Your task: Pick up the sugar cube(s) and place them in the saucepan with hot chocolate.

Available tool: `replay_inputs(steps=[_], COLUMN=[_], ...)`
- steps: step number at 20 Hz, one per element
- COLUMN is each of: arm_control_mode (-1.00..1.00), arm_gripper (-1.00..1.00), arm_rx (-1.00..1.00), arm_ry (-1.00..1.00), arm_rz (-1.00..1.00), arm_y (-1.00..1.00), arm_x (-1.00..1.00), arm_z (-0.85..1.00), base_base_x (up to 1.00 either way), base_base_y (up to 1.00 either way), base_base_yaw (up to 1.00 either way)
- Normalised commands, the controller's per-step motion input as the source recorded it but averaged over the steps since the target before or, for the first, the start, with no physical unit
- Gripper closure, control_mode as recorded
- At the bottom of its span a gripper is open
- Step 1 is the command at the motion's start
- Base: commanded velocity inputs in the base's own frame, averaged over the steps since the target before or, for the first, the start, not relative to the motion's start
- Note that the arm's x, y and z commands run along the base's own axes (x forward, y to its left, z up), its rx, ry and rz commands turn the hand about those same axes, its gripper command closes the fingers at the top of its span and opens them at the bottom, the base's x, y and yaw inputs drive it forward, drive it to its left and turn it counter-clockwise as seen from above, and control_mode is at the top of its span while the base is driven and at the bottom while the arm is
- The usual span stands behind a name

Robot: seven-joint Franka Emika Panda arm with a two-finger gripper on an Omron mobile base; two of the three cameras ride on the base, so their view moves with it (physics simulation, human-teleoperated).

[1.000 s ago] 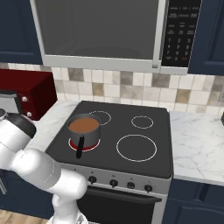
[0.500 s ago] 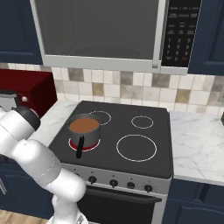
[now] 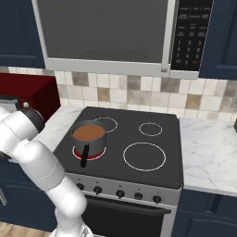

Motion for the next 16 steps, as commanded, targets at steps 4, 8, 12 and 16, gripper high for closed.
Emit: replay_inputs(steps=[4,8,12,16], arm_control_mode=[-1.00,-1.00,-1.00,-1.00], arm_gripper=[-1.00,-1.00,-1.00,-1.00], arm_rx=[-0.04,0.00,0.00,0.00], arm_ry=[0.03,0.02,0.01,0.02], arm_rz=[-0.04,0.00,0.00,0.00], arm_y=[0.11,0.12,0.00,0.00], arm_x=[0.05,0.01,0.09,0.00], arm_z=[-0.08,0.00,-0.02,-0.23], base_base_x=[0.00,0.00,0.00,0.00], base_base_y=[0.00,0.00,0.00,0.00], base_base_yaw=[0.00,0.00,0.00,0.00])
